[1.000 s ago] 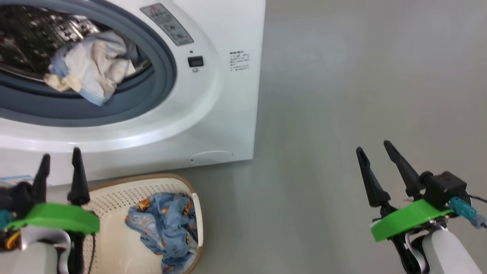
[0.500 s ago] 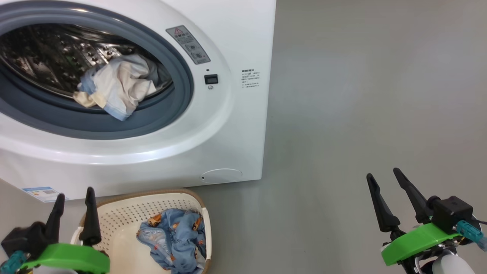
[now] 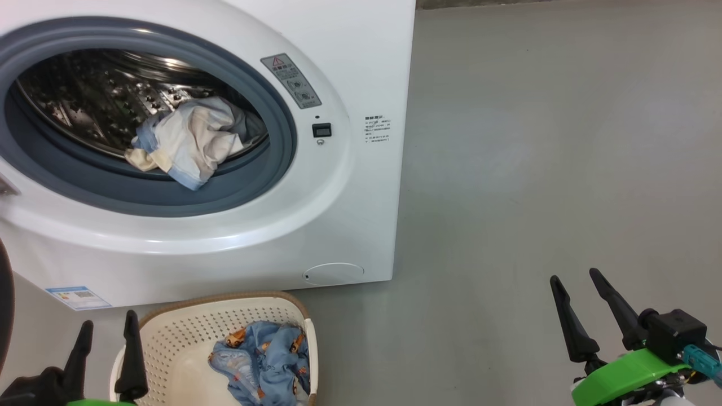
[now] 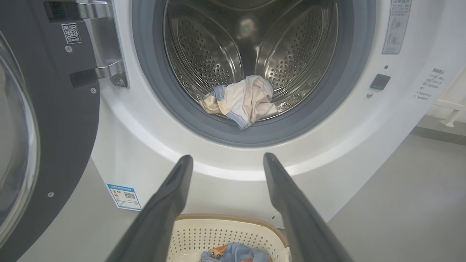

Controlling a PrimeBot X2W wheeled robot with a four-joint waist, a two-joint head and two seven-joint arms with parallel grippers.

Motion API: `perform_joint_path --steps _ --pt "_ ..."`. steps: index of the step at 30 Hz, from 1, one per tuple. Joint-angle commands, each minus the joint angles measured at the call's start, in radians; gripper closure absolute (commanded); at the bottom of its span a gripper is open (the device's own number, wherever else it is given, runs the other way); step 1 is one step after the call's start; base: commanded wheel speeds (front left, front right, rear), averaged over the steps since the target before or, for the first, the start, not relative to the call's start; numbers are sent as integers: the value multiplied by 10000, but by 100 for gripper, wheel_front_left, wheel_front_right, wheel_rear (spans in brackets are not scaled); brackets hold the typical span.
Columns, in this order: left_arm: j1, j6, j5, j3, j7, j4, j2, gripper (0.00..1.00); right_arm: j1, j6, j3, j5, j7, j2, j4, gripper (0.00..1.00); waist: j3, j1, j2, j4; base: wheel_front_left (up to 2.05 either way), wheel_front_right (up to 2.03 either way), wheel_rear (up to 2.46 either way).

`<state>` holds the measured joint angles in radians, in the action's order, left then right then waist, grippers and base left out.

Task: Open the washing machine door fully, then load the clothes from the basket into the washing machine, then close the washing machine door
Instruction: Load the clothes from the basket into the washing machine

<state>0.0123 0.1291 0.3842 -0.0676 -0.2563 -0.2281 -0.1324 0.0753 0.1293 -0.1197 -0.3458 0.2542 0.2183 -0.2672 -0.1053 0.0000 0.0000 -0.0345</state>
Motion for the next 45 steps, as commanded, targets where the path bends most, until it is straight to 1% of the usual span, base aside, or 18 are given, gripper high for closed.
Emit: perform_joint_path --steps 1,15,24,32,41,45 --pt "45 16 18 -400 -55 365 -170 0 -76 14 -128 -160 76 117 263 0 -13 0 0 -5 0 0 0" --pt "-38 16 -25 -316 -55 542 -111 0 -44 14 -82 -118 76 92 304 0 -87 0 0 21 0 0 0" --pt "53 16 83 -214 -55 253 -50 0 78 14 -110 -105 76 81 324 0 -236 0 0 58 0 0 0" --pt "281 16 325 -23 -55 -592 -17 0 359 14 -203 -74 76 21 359 0 -633 0 0 173 0 0 0" --pt "960 16 548 249 -55 -2027 -12 0 847 14 -310 -13 76 -124 363 0 -1185 0 0 357 0 0 0" --pt "1302 16 727 594 -55 -2758 -151 0 1054 14 -331 23 76 -194 401 0 -1439 0 0 447 0 0 0"
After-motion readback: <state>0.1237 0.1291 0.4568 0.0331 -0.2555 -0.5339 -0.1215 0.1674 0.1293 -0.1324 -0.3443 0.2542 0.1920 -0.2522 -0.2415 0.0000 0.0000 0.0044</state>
